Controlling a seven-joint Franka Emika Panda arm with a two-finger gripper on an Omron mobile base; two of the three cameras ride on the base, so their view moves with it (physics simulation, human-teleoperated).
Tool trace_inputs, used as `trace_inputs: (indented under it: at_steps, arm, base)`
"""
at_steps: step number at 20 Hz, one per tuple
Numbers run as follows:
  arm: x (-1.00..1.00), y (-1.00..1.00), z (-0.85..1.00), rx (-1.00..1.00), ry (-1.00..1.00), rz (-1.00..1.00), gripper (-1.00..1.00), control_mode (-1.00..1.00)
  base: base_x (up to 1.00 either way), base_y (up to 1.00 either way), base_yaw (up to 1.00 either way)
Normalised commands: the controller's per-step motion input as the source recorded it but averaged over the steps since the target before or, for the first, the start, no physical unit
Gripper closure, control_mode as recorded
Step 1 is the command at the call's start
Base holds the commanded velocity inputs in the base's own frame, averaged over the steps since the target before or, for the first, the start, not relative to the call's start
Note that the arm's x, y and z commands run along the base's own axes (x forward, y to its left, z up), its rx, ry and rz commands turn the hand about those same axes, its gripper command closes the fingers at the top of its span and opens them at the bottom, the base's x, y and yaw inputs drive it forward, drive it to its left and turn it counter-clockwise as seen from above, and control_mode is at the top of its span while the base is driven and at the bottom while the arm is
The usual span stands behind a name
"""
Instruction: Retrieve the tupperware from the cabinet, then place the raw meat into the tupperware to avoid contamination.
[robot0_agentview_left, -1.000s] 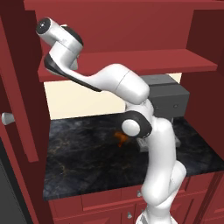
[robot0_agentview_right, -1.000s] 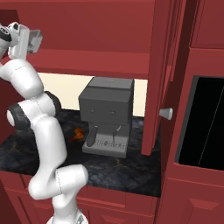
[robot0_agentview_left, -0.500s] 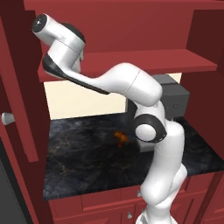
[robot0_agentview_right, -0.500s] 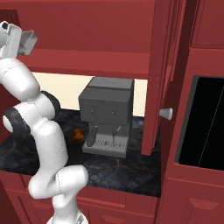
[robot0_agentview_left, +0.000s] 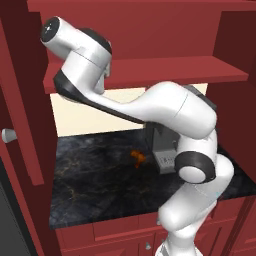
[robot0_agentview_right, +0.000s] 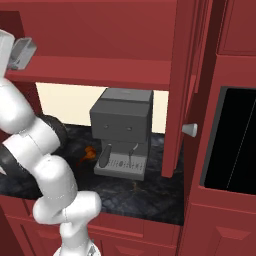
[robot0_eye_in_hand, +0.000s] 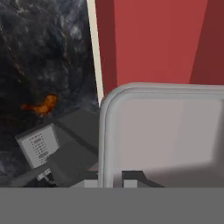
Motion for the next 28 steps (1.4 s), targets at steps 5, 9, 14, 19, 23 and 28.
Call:
trace_inputs:
  at_steps: [5,9,14,19,23,28]
  arm:
    - [-1.00,-0.55,-0.14,0.08,0.00,-0.03,1.00,-1.00]
    - [-1.00,-0.48,-0.17,0.08,0.00,-0.03,1.00,-1.00]
    - [-0.77,-0.43,-0.25,0.12,0.13,-0.13,1.00,-1.00]
    - [-0.59,-0.30,-0.36,0.16,0.22,-0.17,1.00,-1.00]
    - [-0.72,-0.12,-0.35,0.16,0.10,-0.06,1.00,-1.00]
    - [-0.53,-0.09,-0.39,0.17,0.09,0.00,1.00,-1.00]
  base:
    - [0.00,0.00,0.00]
    - [0.00,0.00,0.00]
    - [0.00,0.00,0.00]
    - [0.00,0.00,0.00]
    - [0.00,0.00,0.00]
    - [0.00,0.00,0.00]
